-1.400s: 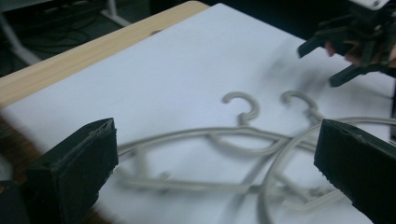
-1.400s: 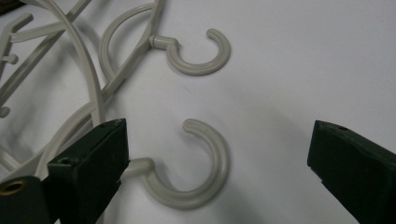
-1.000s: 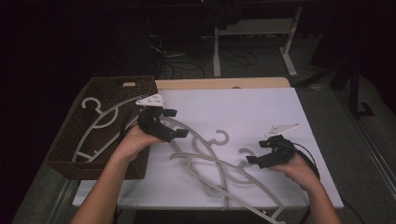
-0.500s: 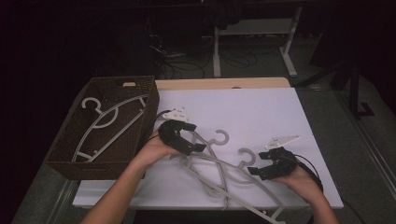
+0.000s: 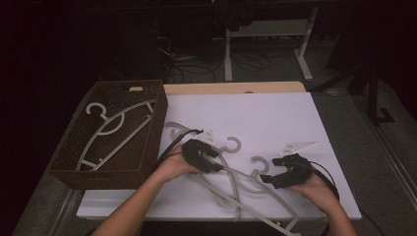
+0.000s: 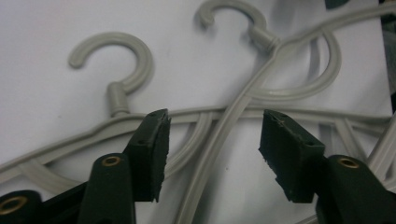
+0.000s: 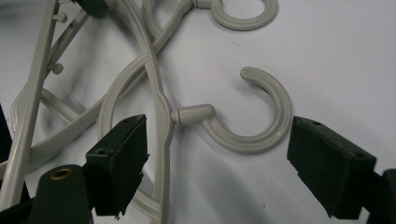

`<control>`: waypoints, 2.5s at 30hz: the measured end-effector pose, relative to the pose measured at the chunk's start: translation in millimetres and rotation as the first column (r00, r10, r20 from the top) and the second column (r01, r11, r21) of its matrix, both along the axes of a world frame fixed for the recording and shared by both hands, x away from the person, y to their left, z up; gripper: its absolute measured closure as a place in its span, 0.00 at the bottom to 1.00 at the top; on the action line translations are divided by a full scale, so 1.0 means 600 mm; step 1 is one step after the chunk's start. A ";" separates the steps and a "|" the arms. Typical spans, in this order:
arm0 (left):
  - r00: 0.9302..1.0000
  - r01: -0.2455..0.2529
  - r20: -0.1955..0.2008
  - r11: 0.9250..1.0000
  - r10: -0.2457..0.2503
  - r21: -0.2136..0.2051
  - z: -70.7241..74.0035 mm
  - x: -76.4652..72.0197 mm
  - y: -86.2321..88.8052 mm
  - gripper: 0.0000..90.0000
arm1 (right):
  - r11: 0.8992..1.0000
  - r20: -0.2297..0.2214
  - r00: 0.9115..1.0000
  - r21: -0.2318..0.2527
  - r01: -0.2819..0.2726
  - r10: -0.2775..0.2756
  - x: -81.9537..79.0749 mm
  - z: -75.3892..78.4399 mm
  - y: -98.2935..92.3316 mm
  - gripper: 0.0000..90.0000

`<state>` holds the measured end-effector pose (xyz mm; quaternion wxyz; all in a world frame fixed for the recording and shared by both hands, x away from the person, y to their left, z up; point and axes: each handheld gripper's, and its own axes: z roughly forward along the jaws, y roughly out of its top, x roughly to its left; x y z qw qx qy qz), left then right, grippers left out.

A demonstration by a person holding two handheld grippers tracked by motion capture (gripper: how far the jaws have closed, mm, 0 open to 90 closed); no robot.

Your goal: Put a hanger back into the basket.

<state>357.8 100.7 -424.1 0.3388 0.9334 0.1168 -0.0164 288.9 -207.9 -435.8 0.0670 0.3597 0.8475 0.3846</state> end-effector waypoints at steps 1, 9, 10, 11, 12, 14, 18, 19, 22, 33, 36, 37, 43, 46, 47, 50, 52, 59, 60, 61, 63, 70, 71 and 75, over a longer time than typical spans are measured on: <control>1.000 0.005 0.003 1.000 -0.005 0.012 -0.003 -0.001 -0.003 0.57 | 1.000 0.001 1.000 0.000 -0.001 0.001 0.000 0.000 0.000 0.22; 0.999 0.019 0.045 0.995 -0.024 0.094 -0.012 -0.003 -0.024 0.67 | 1.000 -0.004 1.000 0.002 -0.002 0.002 0.001 0.000 0.001 0.22; 0.998 0.019 0.051 0.995 -0.024 0.101 -0.012 -0.004 -0.026 0.68 | 1.000 -0.003 1.000 0.000 -0.001 0.001 0.002 0.000 0.001 0.22; 0.998 0.019 0.056 0.994 -0.025 0.106 -0.011 -0.005 -0.028 0.69 | 1.000 -0.002 1.000 0.000 -0.001 0.001 0.002 0.000 0.001 0.22; 0.998 0.024 0.060 0.994 -0.031 0.111 -0.010 -0.006 -0.030 0.71 | 1.000 -0.001 1.000 0.001 -0.001 0.001 0.002 0.000 0.001 0.22; 0.997 0.024 0.074 0.992 -0.033 0.124 -0.010 -0.007 -0.032 0.73 | 1.000 -0.002 1.000 0.000 -0.002 0.002 0.002 0.000 0.001 0.22; 0.998 0.041 0.044 0.989 -0.047 0.143 -0.010 -0.011 -0.030 0.77 | 1.000 0.001 1.000 0.002 -0.002 0.002 0.003 -0.001 0.000 0.22; 0.998 0.041 0.041 0.988 -0.047 0.148 -0.009 -0.012 -0.030 0.77 | 1.000 0.002 1.000 0.004 -0.001 0.001 0.003 0.000 0.000 0.22; 0.998 0.049 0.026 0.984 -0.054 0.171 -0.010 -0.013 -0.032 0.77 | 1.000 0.002 1.000 0.011 0.000 0.000 0.003 0.002 -0.001 0.22; 0.995 0.095 0.000 0.967 -0.098 0.235 -0.016 -0.020 -0.055 0.82 | 1.000 0.010 1.000 0.018 0.005 -0.005 0.004 0.004 -0.002 0.23; 0.992 0.123 -0.025 0.964 -0.121 0.236 -0.016 -0.020 -0.054 0.86 | 1.000 0.013 1.000 0.021 0.004 -0.005 0.005 0.004 -0.003 0.23; 0.991 0.133 -0.033 0.963 -0.129 0.234 -0.016 -0.020 -0.054 0.87 | 1.000 0.013 1.000 0.025 0.005 -0.005 0.005 0.004 -0.004 0.23; 0.989 0.144 -0.056 0.966 -0.135 0.214 -0.015 -0.019 -0.048 0.91 | 0.999 0.022 1.000 0.034 0.011 -0.012 0.005 0.008 -0.006 0.23; 0.990 0.140 -0.057 0.967 -0.131 0.214 -0.013 -0.019 -0.043 0.91 | 0.999 0.023 1.000 0.034 0.014 -0.014 0.006 0.009 -0.007 0.22; 0.990 0.135 -0.064 0.969 -0.125 0.207 -0.011 -0.018 -0.041 0.91 | 0.999 0.024 1.000 0.034 0.015 -0.016 0.006 0.009 -0.007 0.22; 0.993 0.110 -0.053 0.974 -0.102 0.200 0.000 -0.017 -0.030 0.91 | 0.999 0.031 0.999 0.041 0.021 -0.022 0.008 0.013 -0.010 0.21; 0.996 0.086 -0.042 0.978 -0.079 0.191 0.008 -0.015 -0.021 0.91 | 0.999 0.040 0.999 0.044 0.031 -0.033 0.009 0.018 -0.014 0.21; 0.999 -0.035 0.001 0.986 0.035 0.163 0.044 0.002 0.014 0.91 | 0.993 0.085 0.992 0.091 0.081 -0.089 0.017 0.050 -0.038 0.20; 0.999 -0.053 0.006 0.986 0.053 0.158 0.050 0.006 0.018 0.91 | 0.992 0.091 0.991 0.096 0.085 -0.094 0.018 0.054 -0.040 0.20; 0.997 -0.072 0.009 0.985 0.072 0.154 0.056 0.010 0.022 0.91 | 0.991 0.095 0.991 0.101 0.089 -0.099 0.018 0.058 -0.042 0.20; 0.994 -0.112 0.022 0.983 0.110 0.145 0.069 0.016 0.030 0.91 | 0.990 0.106 0.989 0.106 0.094 -0.106 0.017 0.063 -0.046 0.20; 0.972 -0.230 0.072 0.967 0.223 0.110 0.111 0.035 0.055 0.91 | 0.987 0.120 0.985 0.119 0.109 -0.123 0.012 0.070 -0.057 0.20; 0.968 -0.248 0.073 0.964 0.241 0.100 0.116 0.039 0.058 0.91 | 0.987 0.121 0.985 0.119 0.108 -0.123 0.012 0.070 -0.057 0.20; 0.951 -0.303 0.087 0.950 0.297 0.071 0.141 0.051 0.071 0.91 | 0.988 0.117 0.986 0.118 0.103 -0.117 0.012 0.068 -0.055 0.20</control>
